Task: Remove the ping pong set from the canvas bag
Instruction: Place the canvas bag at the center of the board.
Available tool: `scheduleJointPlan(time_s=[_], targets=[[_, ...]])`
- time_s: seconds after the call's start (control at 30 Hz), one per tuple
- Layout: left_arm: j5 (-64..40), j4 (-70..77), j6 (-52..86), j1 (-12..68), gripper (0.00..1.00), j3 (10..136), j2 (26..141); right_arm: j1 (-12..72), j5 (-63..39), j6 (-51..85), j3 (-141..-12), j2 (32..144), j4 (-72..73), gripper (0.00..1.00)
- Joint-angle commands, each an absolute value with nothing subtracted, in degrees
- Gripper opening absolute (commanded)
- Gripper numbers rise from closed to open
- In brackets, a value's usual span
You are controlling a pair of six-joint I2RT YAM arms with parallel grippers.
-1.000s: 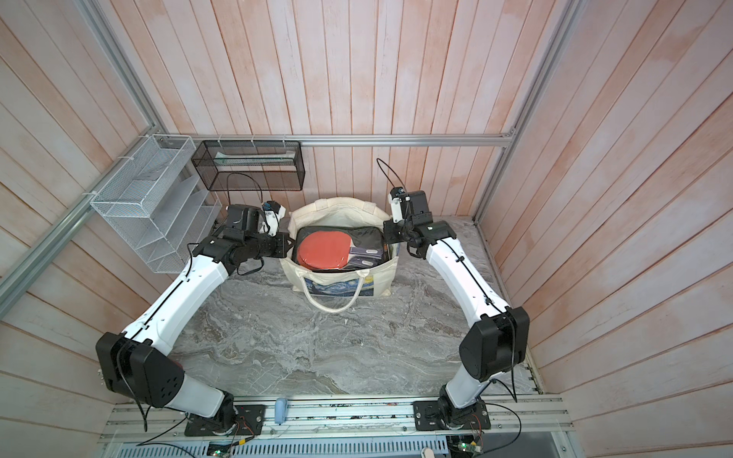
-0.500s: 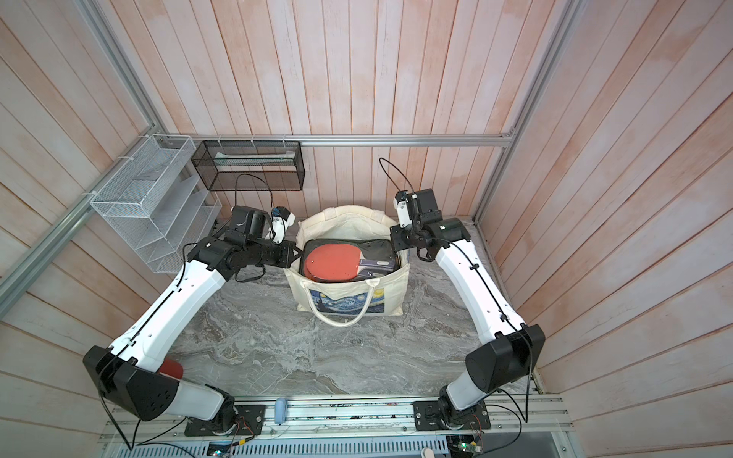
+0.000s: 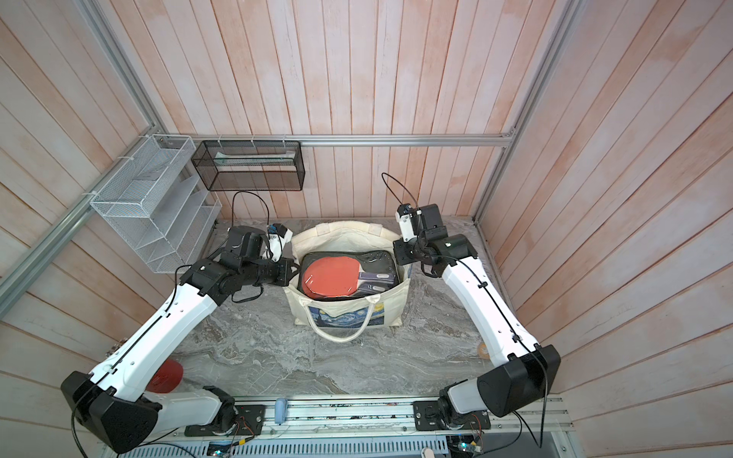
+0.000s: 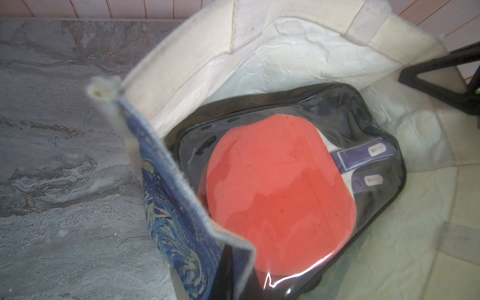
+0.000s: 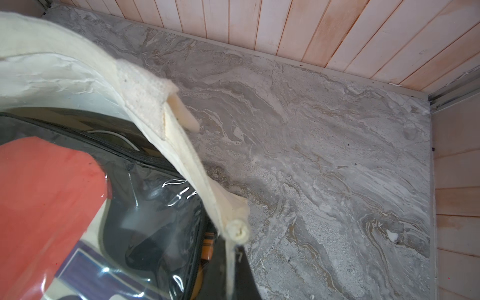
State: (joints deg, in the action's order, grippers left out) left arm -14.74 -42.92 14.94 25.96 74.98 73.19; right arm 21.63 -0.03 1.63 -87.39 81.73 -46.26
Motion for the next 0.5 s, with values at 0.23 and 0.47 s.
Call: scheduleJointPlan(time_s=[0.23,0.47], targets=[[-15.1,-31.3,16.8,25.9,0.00,72.3,68.5,20.4,-2.8,-5.6,-104.3,85.3,-47.9,0.83],[-14.8,-30.4,15.3,25.8,0.00,72.1,69.3,21.0,-26.7,-15.8,-113.0,87.4,-52.8,0.96]])
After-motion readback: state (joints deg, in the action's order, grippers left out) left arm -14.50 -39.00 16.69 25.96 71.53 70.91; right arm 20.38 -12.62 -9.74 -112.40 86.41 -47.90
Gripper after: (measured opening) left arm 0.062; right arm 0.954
